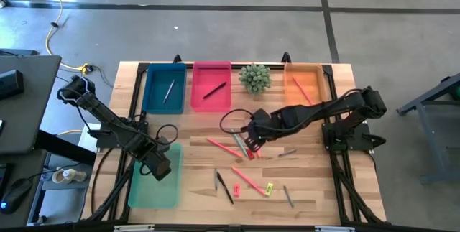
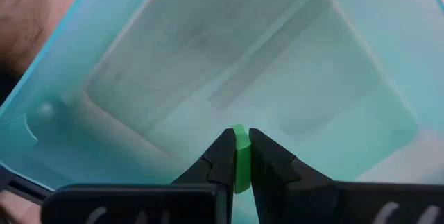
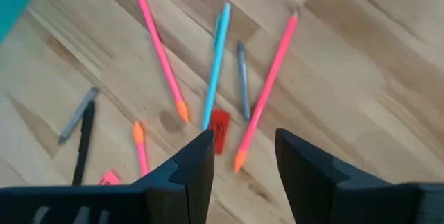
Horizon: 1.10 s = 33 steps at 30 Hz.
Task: Sort crayons/erasers/pens/pencils in bins
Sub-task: Put the green eraser into the green bin, then put the pink pencil into the orange bin
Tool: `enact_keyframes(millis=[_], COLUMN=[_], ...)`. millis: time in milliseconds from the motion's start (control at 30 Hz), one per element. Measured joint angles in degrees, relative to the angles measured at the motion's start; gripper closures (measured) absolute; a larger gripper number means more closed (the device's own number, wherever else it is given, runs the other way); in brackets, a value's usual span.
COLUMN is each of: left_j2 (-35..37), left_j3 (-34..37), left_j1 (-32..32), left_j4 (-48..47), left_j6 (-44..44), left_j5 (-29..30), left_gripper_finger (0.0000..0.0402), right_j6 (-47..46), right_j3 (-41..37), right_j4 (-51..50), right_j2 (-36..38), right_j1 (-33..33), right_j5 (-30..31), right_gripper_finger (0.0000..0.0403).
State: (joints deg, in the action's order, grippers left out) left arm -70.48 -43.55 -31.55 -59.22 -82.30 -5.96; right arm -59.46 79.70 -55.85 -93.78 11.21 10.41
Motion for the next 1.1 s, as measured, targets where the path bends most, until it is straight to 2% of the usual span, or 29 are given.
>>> enact_keyframes(millis=[200,300,567,867,1100], left_j2=[0.0,0.0,0.8,7.6,15.3], left_j3=[0.0,0.0,0.0,-4.0,-7.5], left_j1=[0.0,0.0,0.1,0.1,1.1], left_j4=[0.0,0.0,0.0,-0.9,-0.9], left_j6=[1.5,1.5,1.6,2.5,2.4], left_j5=[0.0,-0.4,-5.6,-4.9,3.0], left_gripper_finger=[0.0336,0.0312,0.0258,0.0259,0.0265], right_j6=[-5.7,-6.6,-8.6,-9.1,-9.1], right_j3=[0.0,0.0,0.0,0.0,0.0], right_j4=[-1.2,-1.0,-0.4,0.0,0.5], right_j2=[-2.5,-5.4,-11.4,-15.4,-18.4], right_j1=[2.1,3.1,4.7,5.0,4.9], right_j5=[-0.3,-2.7,-7.3,-10.1,-9.9], right_gripper_finger=[0.0258,0.0258,0.0258,0.0258,0.0258])
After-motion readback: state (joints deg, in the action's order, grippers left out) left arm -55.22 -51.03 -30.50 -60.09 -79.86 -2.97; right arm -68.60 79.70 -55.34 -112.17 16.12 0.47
